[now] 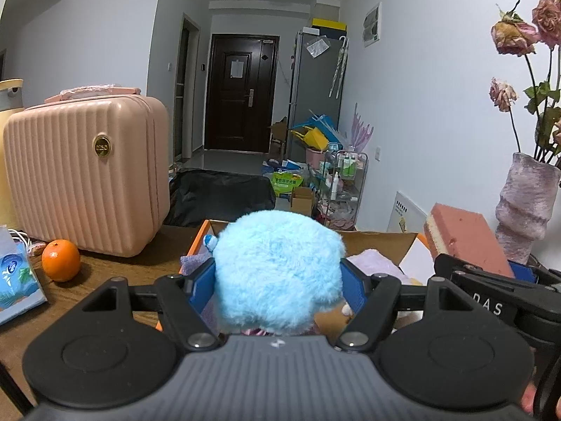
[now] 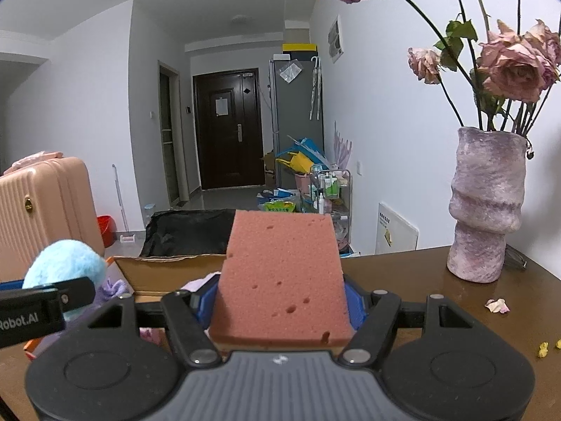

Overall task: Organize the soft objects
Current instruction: 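Carry the blue ball with the left tool while the right tool carries the pink sponge over the box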

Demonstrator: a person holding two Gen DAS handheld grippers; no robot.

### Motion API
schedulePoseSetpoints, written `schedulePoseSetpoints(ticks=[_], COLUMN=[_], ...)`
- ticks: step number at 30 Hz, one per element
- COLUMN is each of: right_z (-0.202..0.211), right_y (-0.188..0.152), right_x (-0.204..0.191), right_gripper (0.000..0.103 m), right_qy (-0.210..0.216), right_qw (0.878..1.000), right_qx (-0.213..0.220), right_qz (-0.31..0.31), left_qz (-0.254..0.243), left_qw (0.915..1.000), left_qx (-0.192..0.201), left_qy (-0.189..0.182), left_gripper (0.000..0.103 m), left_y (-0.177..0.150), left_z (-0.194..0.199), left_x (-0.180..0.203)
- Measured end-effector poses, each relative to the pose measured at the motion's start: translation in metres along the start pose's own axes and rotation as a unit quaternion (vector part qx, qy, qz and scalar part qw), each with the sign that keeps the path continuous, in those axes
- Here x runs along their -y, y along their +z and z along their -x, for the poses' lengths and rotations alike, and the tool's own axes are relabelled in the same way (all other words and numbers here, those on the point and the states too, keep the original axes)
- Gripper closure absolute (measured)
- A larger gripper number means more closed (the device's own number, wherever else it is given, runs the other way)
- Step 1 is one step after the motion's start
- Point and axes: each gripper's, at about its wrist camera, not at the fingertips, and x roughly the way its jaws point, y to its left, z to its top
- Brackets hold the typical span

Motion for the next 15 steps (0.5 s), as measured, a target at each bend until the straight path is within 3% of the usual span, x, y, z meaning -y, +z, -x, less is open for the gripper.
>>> schedulePoseSetpoints(ticks=[15], right_z=[-0.039], right_y=[0.006], right_x=[-0.002], right_gripper=[0.035], right_qy=[-0.011], right_qw=[1.000], right_qx=[-0.025], right_qz=[0.006], left_qz=[-0.009], left_qw=[0.9999], left_qx=[-0.007], left_qy=[0.010], left_gripper=[0.030], left_y=[0.005], left_z=[-0.033], left_x=[0.000])
